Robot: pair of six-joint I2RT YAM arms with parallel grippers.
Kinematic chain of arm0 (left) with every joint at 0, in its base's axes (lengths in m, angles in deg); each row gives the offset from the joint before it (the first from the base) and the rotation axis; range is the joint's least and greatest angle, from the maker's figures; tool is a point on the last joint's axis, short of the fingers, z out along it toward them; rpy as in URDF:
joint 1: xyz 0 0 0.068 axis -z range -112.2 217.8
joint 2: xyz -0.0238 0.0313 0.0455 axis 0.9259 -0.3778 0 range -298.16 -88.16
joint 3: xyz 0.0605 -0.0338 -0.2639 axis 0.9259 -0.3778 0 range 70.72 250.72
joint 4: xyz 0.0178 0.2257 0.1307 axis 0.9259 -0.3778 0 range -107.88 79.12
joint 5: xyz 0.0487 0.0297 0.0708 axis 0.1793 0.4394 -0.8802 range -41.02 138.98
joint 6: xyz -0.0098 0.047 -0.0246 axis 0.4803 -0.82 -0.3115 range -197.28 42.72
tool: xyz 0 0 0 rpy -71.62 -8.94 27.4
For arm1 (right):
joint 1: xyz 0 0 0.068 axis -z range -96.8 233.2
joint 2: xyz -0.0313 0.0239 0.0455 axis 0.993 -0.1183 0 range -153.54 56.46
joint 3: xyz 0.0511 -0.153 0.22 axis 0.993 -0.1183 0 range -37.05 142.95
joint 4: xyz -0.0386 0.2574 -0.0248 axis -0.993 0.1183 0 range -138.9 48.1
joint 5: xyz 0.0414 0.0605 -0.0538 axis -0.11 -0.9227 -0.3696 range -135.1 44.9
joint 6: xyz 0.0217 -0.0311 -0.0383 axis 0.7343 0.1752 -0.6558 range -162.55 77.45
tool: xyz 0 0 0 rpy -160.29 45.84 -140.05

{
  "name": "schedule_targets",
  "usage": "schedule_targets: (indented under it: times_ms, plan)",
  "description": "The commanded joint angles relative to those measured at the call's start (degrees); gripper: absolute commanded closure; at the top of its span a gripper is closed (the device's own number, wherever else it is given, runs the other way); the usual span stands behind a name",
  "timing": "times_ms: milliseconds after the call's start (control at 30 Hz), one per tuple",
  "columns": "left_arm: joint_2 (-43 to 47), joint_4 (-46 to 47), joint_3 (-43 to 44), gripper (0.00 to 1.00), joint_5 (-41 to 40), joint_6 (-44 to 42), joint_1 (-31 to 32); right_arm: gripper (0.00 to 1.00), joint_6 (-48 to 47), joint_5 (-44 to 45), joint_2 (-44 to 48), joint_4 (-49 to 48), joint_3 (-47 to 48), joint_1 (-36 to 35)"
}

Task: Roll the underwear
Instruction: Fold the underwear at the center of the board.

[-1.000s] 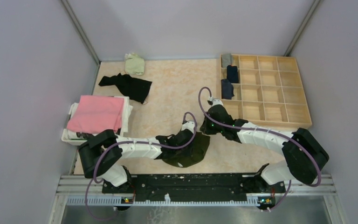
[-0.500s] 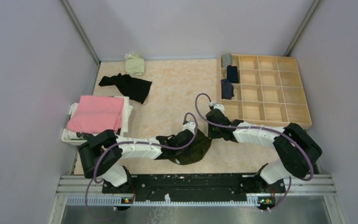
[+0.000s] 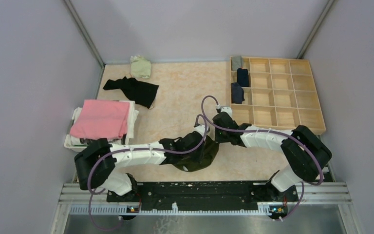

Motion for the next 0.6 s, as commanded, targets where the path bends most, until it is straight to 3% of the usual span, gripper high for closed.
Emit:
schedule_targets:
  times_ms: [0, 567]
  plan:
    - [3.8, -2.2, 2.9, 1.0, 4.5, -1.1, 0.7, 1.0, -0.3, 1.7, -2.2, 2.0, -1.7, 0.4]
    - [-2.9, 7.7, 0.8, 1.0, 10.1, 1.2, 2.7, 1.0, 0.5, 1.0, -2.7, 1.2, -2.6, 0.4]
